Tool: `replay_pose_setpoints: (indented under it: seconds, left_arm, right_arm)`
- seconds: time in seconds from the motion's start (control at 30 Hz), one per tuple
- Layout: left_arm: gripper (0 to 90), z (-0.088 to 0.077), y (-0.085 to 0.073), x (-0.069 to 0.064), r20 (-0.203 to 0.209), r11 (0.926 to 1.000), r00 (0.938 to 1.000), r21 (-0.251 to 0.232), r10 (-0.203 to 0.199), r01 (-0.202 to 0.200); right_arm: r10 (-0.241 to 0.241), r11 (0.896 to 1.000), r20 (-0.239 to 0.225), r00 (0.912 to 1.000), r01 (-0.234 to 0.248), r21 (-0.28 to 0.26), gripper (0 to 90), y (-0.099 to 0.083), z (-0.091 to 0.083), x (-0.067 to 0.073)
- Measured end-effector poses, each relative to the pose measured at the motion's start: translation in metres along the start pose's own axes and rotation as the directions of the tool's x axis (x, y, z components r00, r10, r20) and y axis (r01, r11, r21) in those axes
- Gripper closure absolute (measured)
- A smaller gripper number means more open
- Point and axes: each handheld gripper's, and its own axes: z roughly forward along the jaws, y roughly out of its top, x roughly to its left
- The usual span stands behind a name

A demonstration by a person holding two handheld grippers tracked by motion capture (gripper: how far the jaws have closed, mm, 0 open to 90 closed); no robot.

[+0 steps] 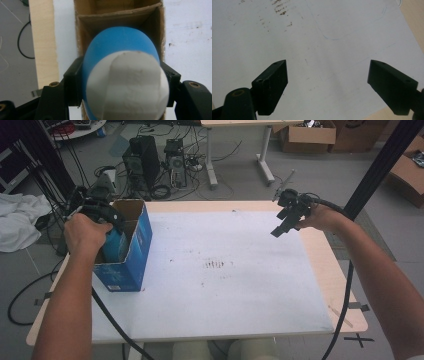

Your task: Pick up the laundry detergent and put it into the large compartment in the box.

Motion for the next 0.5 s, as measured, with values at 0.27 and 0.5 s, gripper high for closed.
replay_pose_setpoints:
  seconds: [0.27, 0.5]
  left_arm:
    - [38.0, 0.028, -0.005, -0.002, -0.002, 0.9997, 1.0000, 0.026, 0.000, 0.000]
    - [38.0, 0.044, -0.007, -0.003, 0.003, 0.9987, 0.9999, 0.050, 0.010, -0.010]
  right_arm:
    - [0.014, 1.000, 0.002, 0.9999, -0.014, 0.009, 16.4, 0.000, 0.000, 0.001]
    - [0.015, 1.000, 0.004, 0.9999, -0.015, 0.010, 16.4, 0.000, 0.001, 0.001]
